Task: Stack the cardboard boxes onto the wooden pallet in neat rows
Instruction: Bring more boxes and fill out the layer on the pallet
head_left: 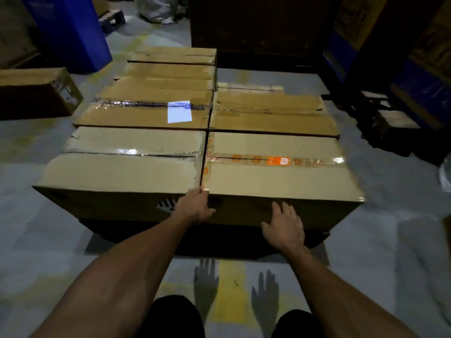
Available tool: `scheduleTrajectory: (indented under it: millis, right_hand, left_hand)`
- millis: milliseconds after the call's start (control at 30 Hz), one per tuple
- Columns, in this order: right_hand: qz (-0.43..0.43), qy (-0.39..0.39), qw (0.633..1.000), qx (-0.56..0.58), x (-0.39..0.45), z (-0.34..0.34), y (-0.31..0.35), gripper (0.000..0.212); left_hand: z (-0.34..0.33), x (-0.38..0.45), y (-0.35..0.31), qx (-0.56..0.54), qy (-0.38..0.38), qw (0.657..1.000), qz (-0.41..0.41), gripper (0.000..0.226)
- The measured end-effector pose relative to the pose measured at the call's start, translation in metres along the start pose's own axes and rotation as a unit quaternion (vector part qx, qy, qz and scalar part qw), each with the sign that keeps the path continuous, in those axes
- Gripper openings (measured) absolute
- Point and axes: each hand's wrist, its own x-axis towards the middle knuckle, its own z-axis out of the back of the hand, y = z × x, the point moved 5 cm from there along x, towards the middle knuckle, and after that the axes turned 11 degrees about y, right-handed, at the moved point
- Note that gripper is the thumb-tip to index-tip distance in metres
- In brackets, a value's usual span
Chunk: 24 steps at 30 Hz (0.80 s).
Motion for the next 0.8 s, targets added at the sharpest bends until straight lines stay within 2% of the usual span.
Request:
scheduleTrajectory:
  millis: [133, 200, 267, 400, 633, 800]
  right_hand:
    - [-0.038, 0.062, 0.995, 0.067, -0.092, 0.032, 0.005, 0.067]
    - [-0.054, 0.095, 0.989, 0.097, -0.140, 0.053, 0.009, 0.068]
    - [-0.067, 0.110, 0.984, 0.120, -0.191, 0.079, 0.011, 0.068]
    - [-0.091, 0.087, 0.981, 0.147, -0.286, 0.125, 0.010, 0.066]
    - [-0.153, 0.055, 0.968, 0.189, -0.413, 0.128, -0.007, 0.065]
    - [-0.216, 0.009, 0.945, 0.244, -0.492, 0.100, -0.008, 0.067]
  left_hand:
    - [0.008, -0.080, -0.022, -0.053, 0.107, 0.993, 0.019, 0.048]
    - [0.021, -0.129, -0.042, -0.109, 0.148, 0.983, 0.029, 0.052]
    - [0.041, -0.183, -0.064, -0.179, 0.157, 0.970, 0.044, 0.059]
    - [0.083, -0.275, -0.103, -0.257, 0.133, 0.956, 0.040, 0.052]
    - [0.091, -0.372, -0.123, -0.161, 0.094, 0.981, -0.058, 0.049]
    - [0.067, -0.419, -0.114, -0.078, 0.104, 0.984, -0.125, 0.048]
